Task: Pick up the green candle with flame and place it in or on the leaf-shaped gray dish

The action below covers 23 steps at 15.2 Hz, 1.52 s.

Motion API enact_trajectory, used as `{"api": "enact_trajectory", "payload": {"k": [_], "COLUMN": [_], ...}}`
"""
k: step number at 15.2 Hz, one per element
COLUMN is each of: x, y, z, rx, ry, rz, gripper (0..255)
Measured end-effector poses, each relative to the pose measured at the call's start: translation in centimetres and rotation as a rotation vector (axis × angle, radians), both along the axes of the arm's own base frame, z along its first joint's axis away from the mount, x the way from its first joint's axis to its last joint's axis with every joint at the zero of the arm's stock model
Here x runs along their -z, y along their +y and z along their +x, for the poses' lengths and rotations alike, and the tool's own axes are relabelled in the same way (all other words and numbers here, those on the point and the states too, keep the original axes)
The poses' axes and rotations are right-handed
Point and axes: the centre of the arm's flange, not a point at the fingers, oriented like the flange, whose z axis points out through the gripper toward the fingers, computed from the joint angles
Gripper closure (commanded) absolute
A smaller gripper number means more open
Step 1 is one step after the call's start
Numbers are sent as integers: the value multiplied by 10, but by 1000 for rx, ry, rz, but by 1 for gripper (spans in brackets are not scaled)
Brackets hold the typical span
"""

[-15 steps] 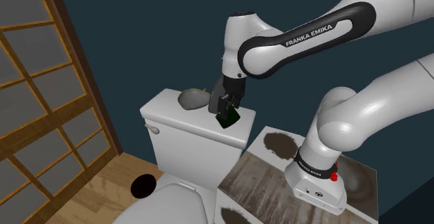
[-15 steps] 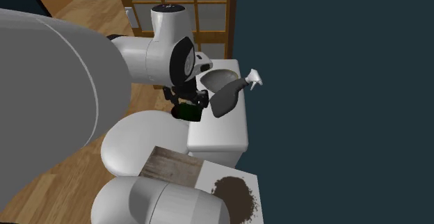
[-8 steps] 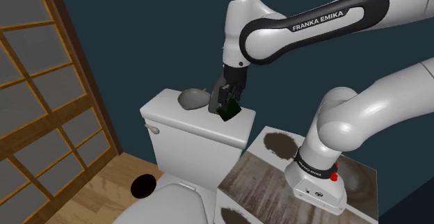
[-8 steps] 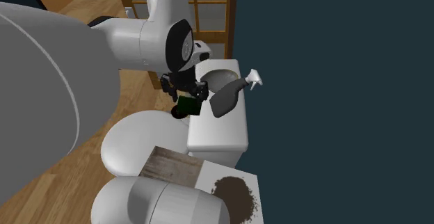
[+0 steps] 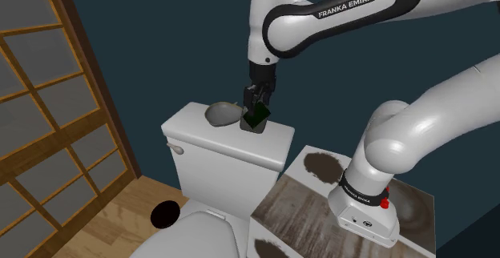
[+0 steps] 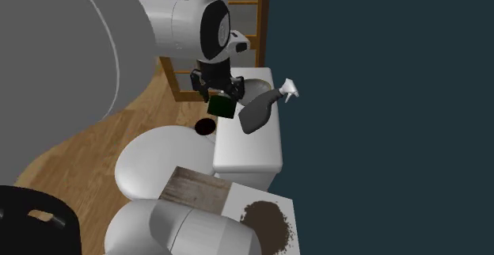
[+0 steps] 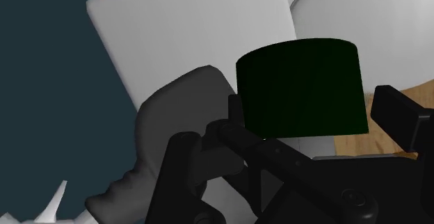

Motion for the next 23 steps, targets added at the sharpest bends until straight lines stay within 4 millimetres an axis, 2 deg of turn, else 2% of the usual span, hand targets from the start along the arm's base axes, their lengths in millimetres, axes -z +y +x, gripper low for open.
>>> {"api": "enact_trajectory", "payload": {"k": [5, 7, 12, 13, 16, 23], "x": [0, -2, -6, -1, 15, 50], "y": [-19, -21, -46, -48, -48, -47], "z": [62, 86, 151, 160, 169, 170], "rx": [0, 0, 0, 1, 0, 0], "ry": [0, 0, 1, 1, 1, 1], "rz": [0, 0, 0, 0, 0, 0], "gripper": [255, 255, 255, 255, 255, 255]}}
